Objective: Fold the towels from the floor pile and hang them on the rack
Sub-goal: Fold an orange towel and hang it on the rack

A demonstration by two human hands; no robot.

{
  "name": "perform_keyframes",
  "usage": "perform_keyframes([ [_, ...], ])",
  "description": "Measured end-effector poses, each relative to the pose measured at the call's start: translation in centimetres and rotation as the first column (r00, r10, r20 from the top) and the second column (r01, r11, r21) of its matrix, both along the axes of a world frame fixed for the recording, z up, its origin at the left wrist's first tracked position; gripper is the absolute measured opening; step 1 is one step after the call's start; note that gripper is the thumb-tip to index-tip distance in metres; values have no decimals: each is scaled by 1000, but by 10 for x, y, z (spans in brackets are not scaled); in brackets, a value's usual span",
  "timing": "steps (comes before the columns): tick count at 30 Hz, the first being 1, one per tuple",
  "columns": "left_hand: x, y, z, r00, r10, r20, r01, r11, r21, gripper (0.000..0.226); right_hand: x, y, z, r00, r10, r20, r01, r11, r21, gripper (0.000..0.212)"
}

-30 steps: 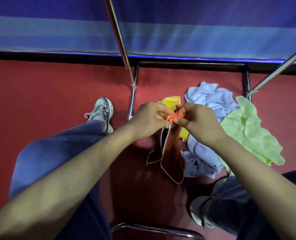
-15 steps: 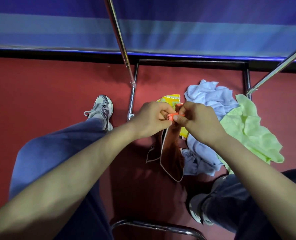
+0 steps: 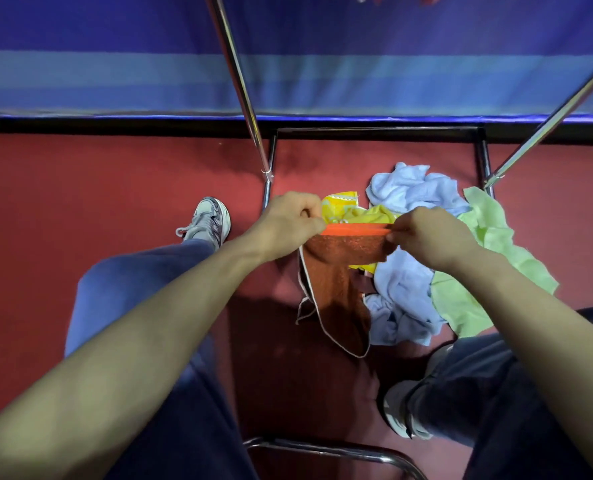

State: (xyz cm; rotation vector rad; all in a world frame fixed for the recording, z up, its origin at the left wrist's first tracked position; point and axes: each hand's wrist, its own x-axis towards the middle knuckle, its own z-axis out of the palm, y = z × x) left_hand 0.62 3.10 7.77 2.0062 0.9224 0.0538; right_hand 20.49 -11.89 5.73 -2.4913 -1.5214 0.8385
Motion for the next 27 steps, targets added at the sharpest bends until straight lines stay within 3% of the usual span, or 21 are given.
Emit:
perform_keyframes([
  [4,-9,-12,20,986,-143,-91,146,989,34,14,-4,-18,21,998,-54,26,49,986,160,13],
  [7,-19,-21,58,976,-215,-33,217,973,84,20,-6,-26,59,970,-139,-197,202,916,346,2],
  [11,-31,-35,119,946,-324,-23,318,908,272,46,-10,-34,122,938,-153,-311,292,832,471,11],
  [16,-38,-54,200,904,-418,-89,402,762,507,53,-12,-41,190,926,-105,-363,317,740,593,20],
  [19,-39,-62,248,871,-460,-173,462,645,609,57,-14,-52,229,960,-91,-265,251,703,666,22],
  [23,-34,-78,305,802,-476,-359,570,432,699,58,-23,-67,285,986,-156,60,69,705,705,18],
  [25,-30,-83,329,797,-460,-392,578,390,717,54,-28,-74,311,964,-227,138,44,649,759,10],
  [27,-25,-84,349,829,-436,-350,534,433,726,50,-31,-80,332,948,-297,109,78,554,829,12],
])
